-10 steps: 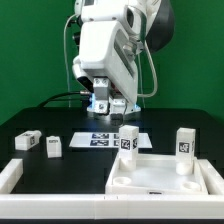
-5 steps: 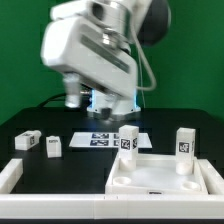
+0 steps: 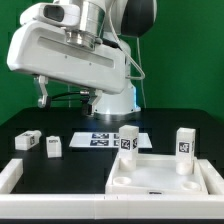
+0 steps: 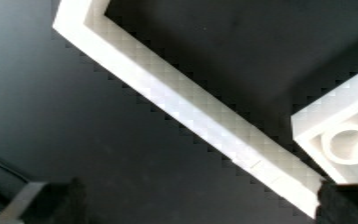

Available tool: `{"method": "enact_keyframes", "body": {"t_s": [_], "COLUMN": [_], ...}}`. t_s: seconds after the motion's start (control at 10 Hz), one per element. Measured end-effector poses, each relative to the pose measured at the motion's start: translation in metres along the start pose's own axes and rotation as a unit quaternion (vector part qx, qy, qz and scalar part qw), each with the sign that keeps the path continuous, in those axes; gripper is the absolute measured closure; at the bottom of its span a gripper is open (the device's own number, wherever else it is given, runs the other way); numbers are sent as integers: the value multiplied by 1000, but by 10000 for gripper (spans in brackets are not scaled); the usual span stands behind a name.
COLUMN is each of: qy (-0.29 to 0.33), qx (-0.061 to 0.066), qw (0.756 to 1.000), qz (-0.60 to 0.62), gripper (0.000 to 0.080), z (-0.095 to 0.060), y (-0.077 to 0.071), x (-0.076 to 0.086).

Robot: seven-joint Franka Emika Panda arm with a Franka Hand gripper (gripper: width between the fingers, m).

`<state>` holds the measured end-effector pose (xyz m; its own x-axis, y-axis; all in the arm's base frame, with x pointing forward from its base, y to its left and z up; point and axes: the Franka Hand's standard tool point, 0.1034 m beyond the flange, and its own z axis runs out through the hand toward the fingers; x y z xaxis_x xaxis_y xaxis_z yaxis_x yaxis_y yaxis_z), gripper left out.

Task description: Assemble square table

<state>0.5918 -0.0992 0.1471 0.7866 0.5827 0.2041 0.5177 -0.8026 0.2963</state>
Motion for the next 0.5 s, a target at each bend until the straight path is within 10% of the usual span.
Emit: {"method": "enact_keyframes", "body": {"t_s": [0.2,0.5], "qy": [-6,-133], "qx": [6,90], "qw": [1000,985], "qz": [-2,58], "gripper": [150,150], "z": [1,23], "y": [-3,-37], "x": [0,-56]}}
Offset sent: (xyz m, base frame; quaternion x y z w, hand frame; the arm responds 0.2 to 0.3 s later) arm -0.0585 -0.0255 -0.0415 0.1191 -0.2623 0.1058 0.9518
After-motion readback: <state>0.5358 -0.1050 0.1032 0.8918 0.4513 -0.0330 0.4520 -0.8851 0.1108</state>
